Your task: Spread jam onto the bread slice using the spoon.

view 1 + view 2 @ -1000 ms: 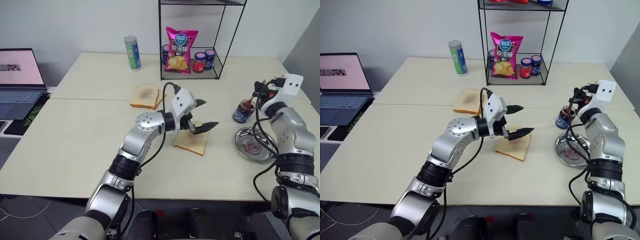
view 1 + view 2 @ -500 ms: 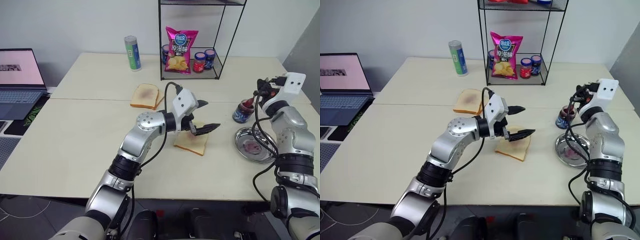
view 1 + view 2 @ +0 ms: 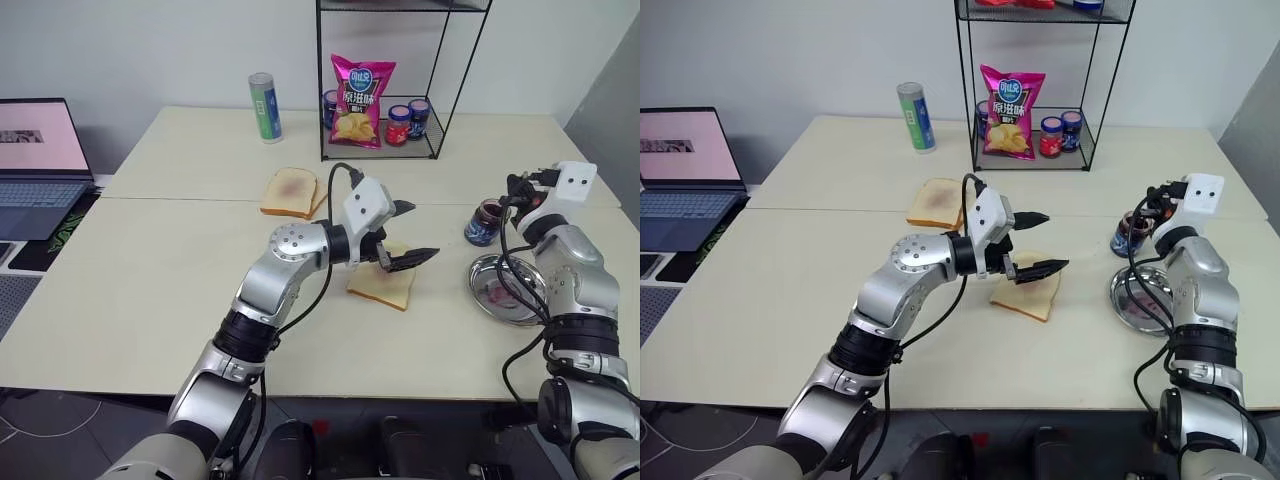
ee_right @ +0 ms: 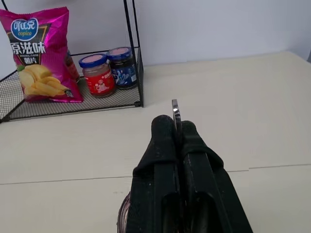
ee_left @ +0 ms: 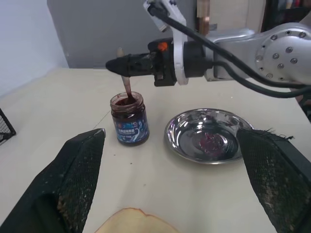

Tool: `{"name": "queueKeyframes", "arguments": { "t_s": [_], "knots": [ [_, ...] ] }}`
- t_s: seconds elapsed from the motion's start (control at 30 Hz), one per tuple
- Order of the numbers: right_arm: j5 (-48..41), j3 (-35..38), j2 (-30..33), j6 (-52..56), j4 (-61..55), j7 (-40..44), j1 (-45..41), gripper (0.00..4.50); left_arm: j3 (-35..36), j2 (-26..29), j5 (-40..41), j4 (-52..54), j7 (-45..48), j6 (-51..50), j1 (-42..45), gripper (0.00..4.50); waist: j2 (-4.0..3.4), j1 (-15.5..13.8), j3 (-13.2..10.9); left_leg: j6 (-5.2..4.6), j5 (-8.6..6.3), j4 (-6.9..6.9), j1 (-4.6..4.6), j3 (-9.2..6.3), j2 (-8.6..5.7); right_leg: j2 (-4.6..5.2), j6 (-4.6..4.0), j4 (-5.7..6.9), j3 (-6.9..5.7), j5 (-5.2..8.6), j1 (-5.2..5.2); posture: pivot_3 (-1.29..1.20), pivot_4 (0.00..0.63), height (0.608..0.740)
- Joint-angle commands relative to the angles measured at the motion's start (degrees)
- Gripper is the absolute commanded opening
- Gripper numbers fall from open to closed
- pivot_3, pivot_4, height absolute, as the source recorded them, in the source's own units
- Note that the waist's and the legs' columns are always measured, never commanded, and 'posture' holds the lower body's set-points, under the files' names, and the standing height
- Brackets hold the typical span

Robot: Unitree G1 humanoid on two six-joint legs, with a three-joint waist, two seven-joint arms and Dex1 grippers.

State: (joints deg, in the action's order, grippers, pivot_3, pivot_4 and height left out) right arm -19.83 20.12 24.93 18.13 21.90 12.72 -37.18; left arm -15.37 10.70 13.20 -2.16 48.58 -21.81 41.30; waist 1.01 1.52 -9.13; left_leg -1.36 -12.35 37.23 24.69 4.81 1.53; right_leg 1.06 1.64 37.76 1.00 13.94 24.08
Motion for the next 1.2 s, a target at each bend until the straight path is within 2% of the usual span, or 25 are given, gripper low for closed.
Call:
{"name": "queueKeyframes", "arguments": {
  "t_s": [0.03, 0.3, 0.5, 1.2],
  "knots": [
    [-3.43, 4.56, 0.2, 0.42, -0.36, -2.08, -2.49, 0.02, 0.55, -0.15, 0.68, 1.63, 0.14, 0.32, 1.0, 4.5, 0.0, 0.0, 0.0, 0.01, 0.01, 0.02, -0.01, 0.0, 0.0, 0.0, 0.0, 0.03, 0.0, 0.0, 0.0, 0.0, 0.15, 0.74],
    [-10.56, 11.15, -1.53, 4.61, 0.37, -6.88, -4.68, 0.02, 0.12, -0.21, 0.8, 2.0, 0.37, 0.25, 1.17, 4.5, 0.0, -0.02, 0.0, 0.0, 0.01, 0.19, 0.0, -0.02, 0.01, 0.0, 0.0, 0.18, 0.0, 0.0, -0.01, 0.0, 0.15, 0.74],
    [-13.95, 13.47, -2.98, 6.38, -0.61, -9.43, -5.11, 0.02, 0.11, -0.1, 0.84, 2.09, 0.61, 0.23, 1.04, 4.5, 0.0, 0.03, 0.0, -0.01, 0.01, 0.3, 0.0, -0.01, 0.01, 0.0, 0.0, 0.23, 0.02, 0.0, -0.01, 0.0, 0.15, 0.74],
    [-19.13, 15.85, -3.4, 7.66, -1.53, -13.25, -5.79, 0.02, 0.09, -0.18, 0.14, -0.84, 1.41, 2.25, 2.19, 4.5, 0.0, 0.07, 0.0, -0.02, 0.01, 0.33, 0.02, -0.01, 0.02, -0.01, 0.0, 0.23, 0.01, 0.0, -0.01, 0.0, 0.15, 0.74]
  ]
}}
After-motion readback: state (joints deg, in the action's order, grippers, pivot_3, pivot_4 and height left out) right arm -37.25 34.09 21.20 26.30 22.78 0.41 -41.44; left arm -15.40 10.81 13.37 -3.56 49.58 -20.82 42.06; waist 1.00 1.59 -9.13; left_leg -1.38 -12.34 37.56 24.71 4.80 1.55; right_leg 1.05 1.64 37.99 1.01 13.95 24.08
